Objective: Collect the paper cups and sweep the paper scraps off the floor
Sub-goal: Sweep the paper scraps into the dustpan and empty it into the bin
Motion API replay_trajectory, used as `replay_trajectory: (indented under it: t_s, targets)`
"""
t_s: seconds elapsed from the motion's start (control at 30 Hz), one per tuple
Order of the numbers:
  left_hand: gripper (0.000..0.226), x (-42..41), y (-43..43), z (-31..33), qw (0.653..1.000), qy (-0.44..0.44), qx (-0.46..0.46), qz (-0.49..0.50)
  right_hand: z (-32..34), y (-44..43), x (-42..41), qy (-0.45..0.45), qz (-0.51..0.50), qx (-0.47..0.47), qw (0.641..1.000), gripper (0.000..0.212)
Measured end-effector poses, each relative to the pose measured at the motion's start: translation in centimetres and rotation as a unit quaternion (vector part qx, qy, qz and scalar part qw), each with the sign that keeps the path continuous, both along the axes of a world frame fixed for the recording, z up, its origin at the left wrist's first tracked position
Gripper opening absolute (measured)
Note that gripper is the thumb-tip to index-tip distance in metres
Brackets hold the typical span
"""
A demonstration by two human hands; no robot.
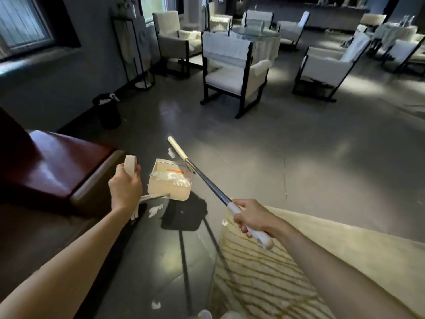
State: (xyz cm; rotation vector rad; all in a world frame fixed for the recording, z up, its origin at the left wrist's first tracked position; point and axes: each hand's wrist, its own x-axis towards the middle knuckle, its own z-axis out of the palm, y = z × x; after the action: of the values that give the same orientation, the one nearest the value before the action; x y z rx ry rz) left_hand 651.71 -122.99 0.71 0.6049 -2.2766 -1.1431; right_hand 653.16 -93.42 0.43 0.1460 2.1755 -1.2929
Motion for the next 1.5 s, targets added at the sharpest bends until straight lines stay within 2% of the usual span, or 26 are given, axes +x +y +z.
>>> replay_trajectory:
  t_s: [0.23,0.37,0.47,0.6,0.83,0.93,1.1,1.23,1.5]
  targets:
    - [0.035,-19.6,0.0,0.1,0.998,-0.022,0.010,0.055,0.3,0.6,-21.1,-0.005,0.058,-0.016,0.998,0.036]
    - [0.031,-31.6,-0.4,-1.0,0.994,-0.014,0.014,0.107,0.1,0.8,-35.6,0.001,0.112,0.005,0.994,0.040]
    - [0.031,-39.6,-1.0,-0.8,0.989,-0.033,0.011,0.144,1.0,0.4,-45.2,0.003,0.162,0.008,0.987,0.035]
    - [0.031,-47.9,-3.0,0.3,0.978,-0.014,0.009,0.210,2.4,-1.8,-57.3,0.002,0.226,0.023,0.974,0.050]
    - [0.032,-64.1,-11.7,-0.2,0.967,-0.003,0.001,0.253,1.2,-10.9,-77.2,-0.002,0.292,0.015,0.956,0.072]
    - [0.031,-71.0,-16.8,-0.6,0.962,-0.005,-0.009,0.272,0.5,-16.0,-85.2,0.000,0.312,0.016,0.950,0.070]
    - [0.024,-82.2,-25.2,1.0,0.960,0.010,-0.003,0.281,1.3,-24.2,-98.3,-0.022,0.331,-0.007,0.943,0.054]
    - [0.024,-90.5,-30.6,1.9,0.948,0.014,0.005,0.316,1.3,-30.5,-107.9,-0.028,0.349,-0.017,0.937,0.070]
    - [0.022,-105.0,-39.8,2.4,0.927,0.005,-0.038,0.373,1.5,-42.2,-127.3,0.007,0.410,-0.021,0.912,0.070]
